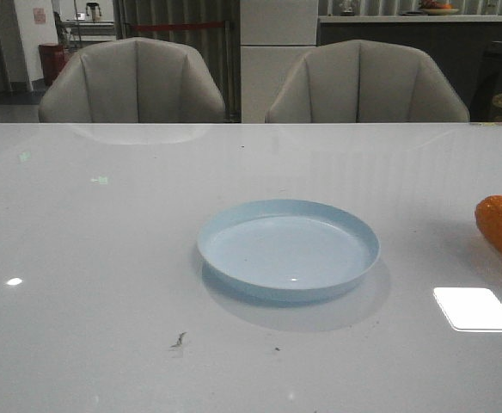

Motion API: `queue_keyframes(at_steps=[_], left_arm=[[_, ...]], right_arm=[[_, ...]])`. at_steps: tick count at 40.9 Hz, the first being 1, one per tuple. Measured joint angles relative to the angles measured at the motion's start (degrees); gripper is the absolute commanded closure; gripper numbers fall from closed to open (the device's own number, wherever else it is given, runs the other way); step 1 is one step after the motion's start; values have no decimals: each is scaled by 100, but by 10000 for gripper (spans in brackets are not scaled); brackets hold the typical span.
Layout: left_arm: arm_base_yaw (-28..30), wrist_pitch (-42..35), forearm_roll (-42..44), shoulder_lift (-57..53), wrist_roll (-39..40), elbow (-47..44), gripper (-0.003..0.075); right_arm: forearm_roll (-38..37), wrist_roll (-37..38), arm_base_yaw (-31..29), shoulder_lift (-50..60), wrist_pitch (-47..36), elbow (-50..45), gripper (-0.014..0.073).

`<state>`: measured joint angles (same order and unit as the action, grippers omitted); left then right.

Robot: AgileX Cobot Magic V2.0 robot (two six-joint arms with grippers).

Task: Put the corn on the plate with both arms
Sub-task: 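Lower the right gripper around the orange corn cob and close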

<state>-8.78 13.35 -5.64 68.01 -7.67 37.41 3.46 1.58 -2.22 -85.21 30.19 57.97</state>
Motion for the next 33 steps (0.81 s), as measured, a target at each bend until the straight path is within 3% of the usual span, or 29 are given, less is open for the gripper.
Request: queue_keyframes(at_steps=[15,29,33], left_arm=[[0,-24,-16,-42,0,0,377],[0,-14,-26,-42,0,0,377],[0,-14,-26,-42,0,0,377]], right_arm=[[-57,0,3,-1624,-23,572,137],[-47,0,3,-2122,-252,692,140],[-28,0,3,-2187,-302,715,194]])
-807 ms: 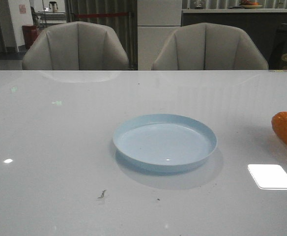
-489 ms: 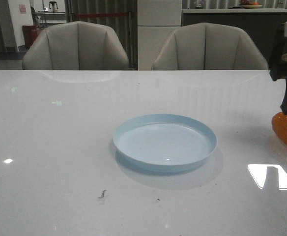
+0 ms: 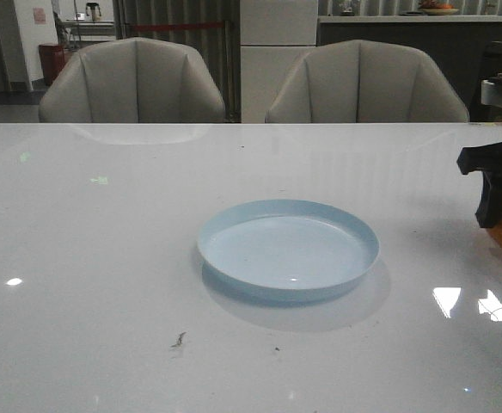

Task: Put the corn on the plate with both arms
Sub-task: 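Lower the right gripper around the orange corn cob and close, then lift the corn cob with the right gripper and carry it over the plate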

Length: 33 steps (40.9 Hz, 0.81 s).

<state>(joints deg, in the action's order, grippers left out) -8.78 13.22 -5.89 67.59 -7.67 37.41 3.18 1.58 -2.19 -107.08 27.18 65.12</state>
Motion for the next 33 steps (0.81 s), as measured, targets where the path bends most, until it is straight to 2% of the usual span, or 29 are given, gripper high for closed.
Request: queue_keyframes(at_steps=[6,12,17,26,33], left_arm=[[0,0,0,0,0,0,377],[0,0,0,0,0,0,377],[0,0,0,0,0,0,377],[0,-32,0,0,0,0,377],[8,-109,0,0,0,0,377]], right_arm=[[5,0,0,-35,-69,11,319],[19,-192,0,-56,-132,66,314],[15,-462,88,-145,136,358,314],[15,-634,740,-254,927,1293,314],[15,-662,1597,-254,1091,1905,314]])
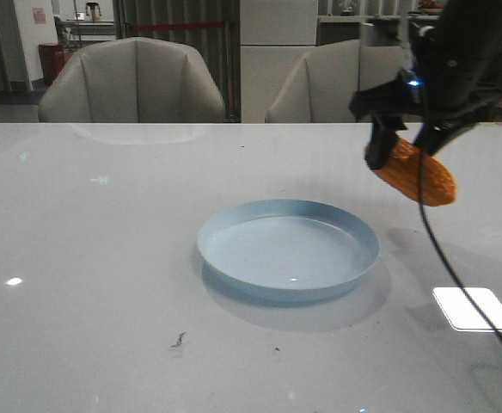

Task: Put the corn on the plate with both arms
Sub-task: 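Lift the corn cob with the right gripper and carry it over the plate, then lower the corn cob onto the plate and open the right gripper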

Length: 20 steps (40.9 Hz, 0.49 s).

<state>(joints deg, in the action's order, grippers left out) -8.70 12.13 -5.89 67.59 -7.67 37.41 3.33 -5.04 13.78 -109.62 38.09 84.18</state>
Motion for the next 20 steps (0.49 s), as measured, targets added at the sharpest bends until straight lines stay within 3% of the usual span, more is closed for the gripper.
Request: queue_keyframes(at_steps=[11,20], left_arm=[[0,-10,0,0,0,0,377],[0,-10,0,0,0,0,378]], right_arm=[[10,0,1243,-160,-173,111,314],[20,-4,1641,-635,-243,111,294]])
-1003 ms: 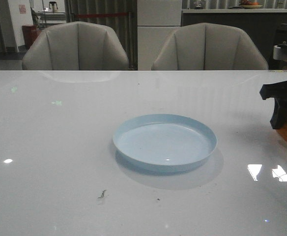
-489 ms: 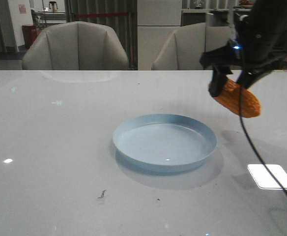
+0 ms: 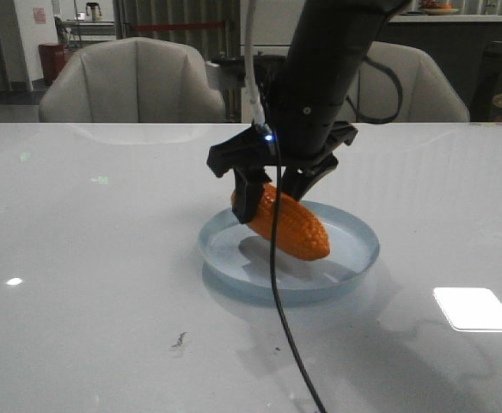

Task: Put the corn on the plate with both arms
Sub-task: 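Lower the corn cob onto the plate and open the right gripper, then raise the open right gripper away from the plate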

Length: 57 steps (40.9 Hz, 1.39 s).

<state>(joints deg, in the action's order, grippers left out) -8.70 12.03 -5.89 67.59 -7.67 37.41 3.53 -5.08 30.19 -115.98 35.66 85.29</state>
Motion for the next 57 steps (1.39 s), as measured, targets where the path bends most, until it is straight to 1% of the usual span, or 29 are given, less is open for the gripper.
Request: queue_keyframes(at_steps=[2,8,11,17,24,31,36,41,48,51,57], left_arm=[[0,0,0,0,0,0,377],[0,0,0,0,0,0,378],[0,0,-10,0,0,0,378],[0,0,-10,0,0,0,377],[0,0,-10,0,0,0,378],[0,0,-10,0,0,0,402],[0,0,-10,0,0,0,432],[0,0,-10,0,0,0,466],[0,10,-10,0,0,0,503],[0,32,-10,0,0,0,514],[0,53,-10,0,0,0,514]], right_arm=[[0,0,-2,-79,-11,0,257],[2,0,-2,-238,-103,21,69],[2,0,-2,-267,-138,21,19],[2,0,-2,-337,-72,47,15],[2,0,-40,-108,146,404,15],[12,11,-243,562,218,688,15],[12,37,-514,1223,604,703,15],[12,45,-941,1864,1065,645,15],[12,49,-1674,3109,1021,-100,15],[12,49,-2001,3667,922,-649,15],[12,58,-2789,4883,622,-2149,15]])
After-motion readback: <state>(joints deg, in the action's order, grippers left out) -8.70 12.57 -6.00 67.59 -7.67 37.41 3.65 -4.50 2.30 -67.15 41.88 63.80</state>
